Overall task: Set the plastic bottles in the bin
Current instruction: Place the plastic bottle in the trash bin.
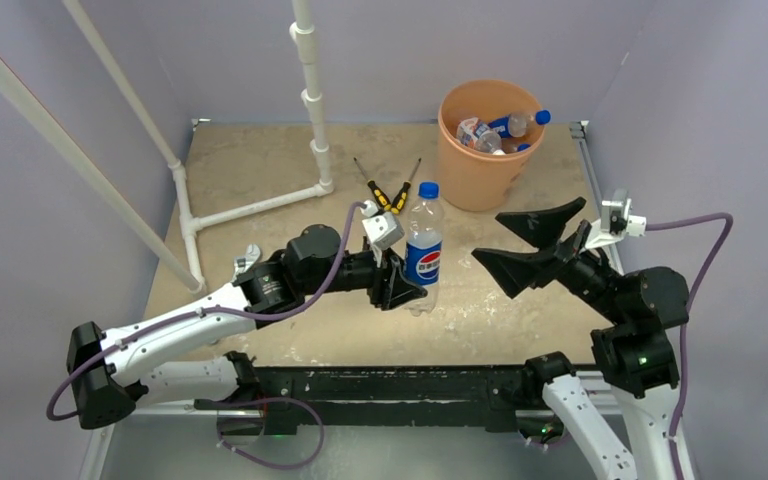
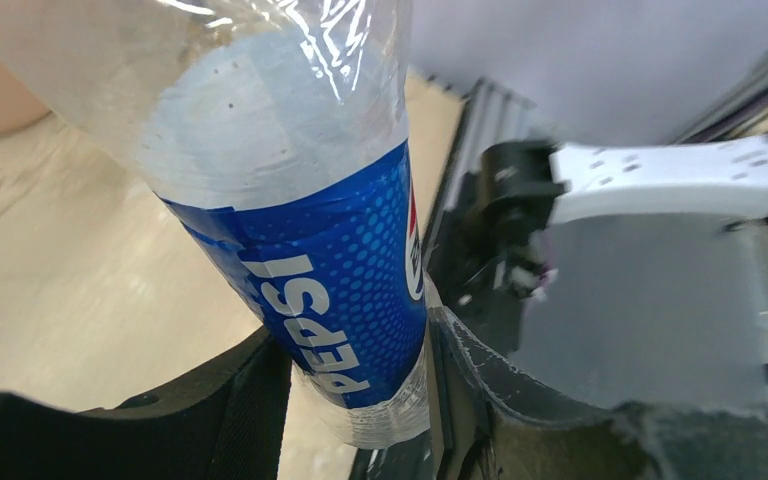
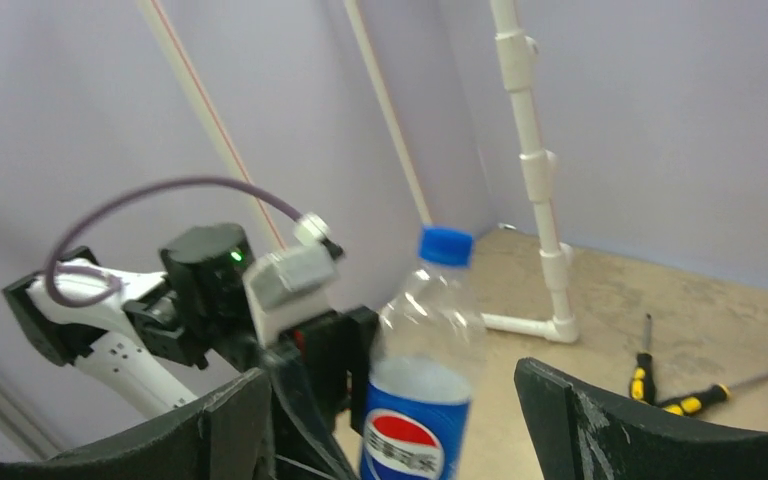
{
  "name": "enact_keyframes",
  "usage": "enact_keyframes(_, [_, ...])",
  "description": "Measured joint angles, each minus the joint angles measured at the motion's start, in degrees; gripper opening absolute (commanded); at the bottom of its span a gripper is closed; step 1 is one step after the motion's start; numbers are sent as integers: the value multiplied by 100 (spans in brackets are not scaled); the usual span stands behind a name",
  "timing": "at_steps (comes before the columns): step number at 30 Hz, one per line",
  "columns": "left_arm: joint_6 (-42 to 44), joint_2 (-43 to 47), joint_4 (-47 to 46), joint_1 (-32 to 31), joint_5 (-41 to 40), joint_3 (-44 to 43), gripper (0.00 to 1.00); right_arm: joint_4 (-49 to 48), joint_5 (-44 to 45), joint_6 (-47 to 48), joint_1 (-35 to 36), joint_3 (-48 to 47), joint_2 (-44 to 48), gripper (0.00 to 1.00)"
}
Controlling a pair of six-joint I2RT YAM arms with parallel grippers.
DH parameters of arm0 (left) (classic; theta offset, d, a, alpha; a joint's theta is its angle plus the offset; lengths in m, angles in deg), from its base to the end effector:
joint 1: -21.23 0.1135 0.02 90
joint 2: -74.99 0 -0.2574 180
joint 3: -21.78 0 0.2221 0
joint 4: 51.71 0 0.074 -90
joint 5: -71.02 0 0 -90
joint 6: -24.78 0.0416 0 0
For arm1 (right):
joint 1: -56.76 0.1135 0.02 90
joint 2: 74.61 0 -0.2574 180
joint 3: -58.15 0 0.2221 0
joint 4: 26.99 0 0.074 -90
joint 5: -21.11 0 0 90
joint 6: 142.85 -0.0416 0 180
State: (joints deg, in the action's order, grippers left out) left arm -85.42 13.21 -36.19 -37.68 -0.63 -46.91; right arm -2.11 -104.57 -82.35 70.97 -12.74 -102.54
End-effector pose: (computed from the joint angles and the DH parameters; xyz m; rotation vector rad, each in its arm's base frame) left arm 0.1081 -0.2046 0.3500 0.8679 1.6842 -1.2615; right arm 0.0499 0.0377 0.4189 -0.3897 1.3345 1.0317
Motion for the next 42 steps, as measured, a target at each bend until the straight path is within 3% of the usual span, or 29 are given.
enact_keyframes(5, [400,131,907,-28,-870,179,0,-450,-299,-267,4,2,-201,89])
enact_keyframes(13, [848,761,1329,-118,-1587,267,0,-887,-575,-603,2,-13,-1174,86])
enact_keyframes(18, [1108,846,1497,-153,-1705,267,0,-1460,-730,-975,166,26,-1646,92])
enact_keyframes(23, [1233,767,1580,-188,-1738,267,0,-1561,-356,-922,984,-278,-2129,96])
enact_keyframes(30, [1233,750,1587,-238,-1755,269,0,-1329,505,-605,1742,-608,-2660,79])
enact_keyframes(38, [1226,807,1567,-282,-1862,271,0,-1338,992,-555,2109,-608,-3014,69])
enact_keyframes(40, [1207,807,1567,-299,-1923,271,0,-1346,1102,-553,2218,-608,-3112,61])
enact_keyframes(42, [1180,807,1567,-315,-1991,271,1,-1357,1237,-564,2319,-608,-3206,46])
